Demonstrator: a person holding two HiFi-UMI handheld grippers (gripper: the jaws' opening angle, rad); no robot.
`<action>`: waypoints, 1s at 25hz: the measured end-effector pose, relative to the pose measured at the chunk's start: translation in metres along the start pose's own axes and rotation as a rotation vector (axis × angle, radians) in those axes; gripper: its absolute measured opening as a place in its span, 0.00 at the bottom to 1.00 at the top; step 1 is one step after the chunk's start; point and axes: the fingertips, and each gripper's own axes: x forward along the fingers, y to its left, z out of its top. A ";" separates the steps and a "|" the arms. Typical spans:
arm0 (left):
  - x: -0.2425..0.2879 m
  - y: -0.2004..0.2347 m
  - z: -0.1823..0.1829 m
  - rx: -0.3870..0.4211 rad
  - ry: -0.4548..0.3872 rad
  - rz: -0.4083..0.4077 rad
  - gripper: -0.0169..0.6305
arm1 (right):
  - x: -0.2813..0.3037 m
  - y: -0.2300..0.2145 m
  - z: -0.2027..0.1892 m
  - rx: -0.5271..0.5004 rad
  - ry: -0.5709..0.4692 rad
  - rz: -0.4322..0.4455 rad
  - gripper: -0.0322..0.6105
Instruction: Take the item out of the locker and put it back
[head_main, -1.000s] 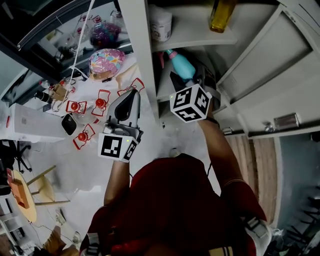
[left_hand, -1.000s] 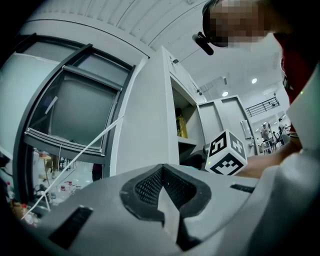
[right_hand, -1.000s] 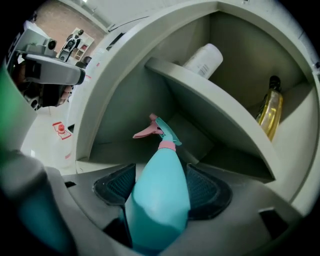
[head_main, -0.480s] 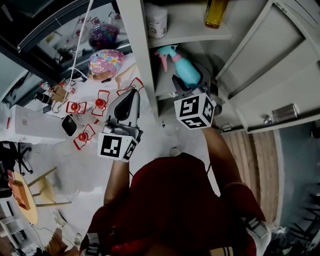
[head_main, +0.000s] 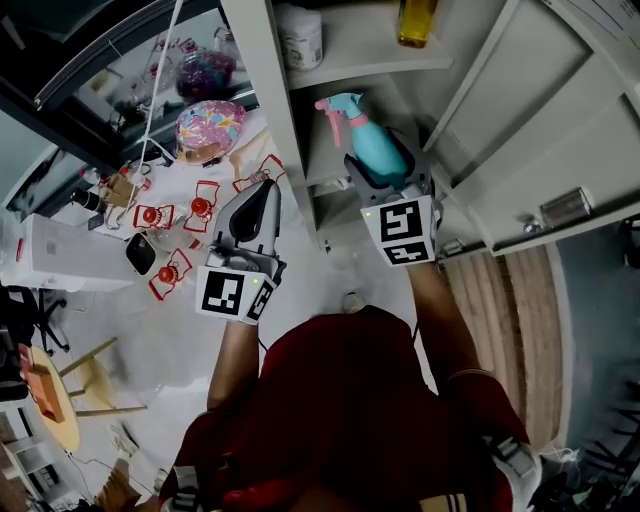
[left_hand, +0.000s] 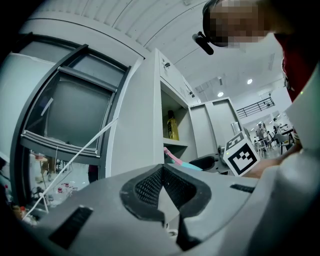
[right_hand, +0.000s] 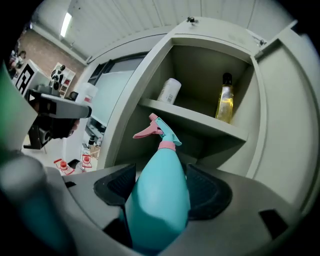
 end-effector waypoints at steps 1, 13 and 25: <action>-0.001 -0.001 0.001 0.001 0.000 -0.003 0.04 | -0.003 0.000 0.001 0.031 -0.015 0.005 0.54; -0.005 -0.018 -0.003 0.005 0.008 -0.035 0.04 | -0.036 -0.006 -0.003 0.278 -0.172 0.027 0.54; -0.004 -0.042 -0.015 -0.006 0.038 -0.088 0.04 | -0.069 -0.005 -0.028 0.445 -0.288 0.036 0.54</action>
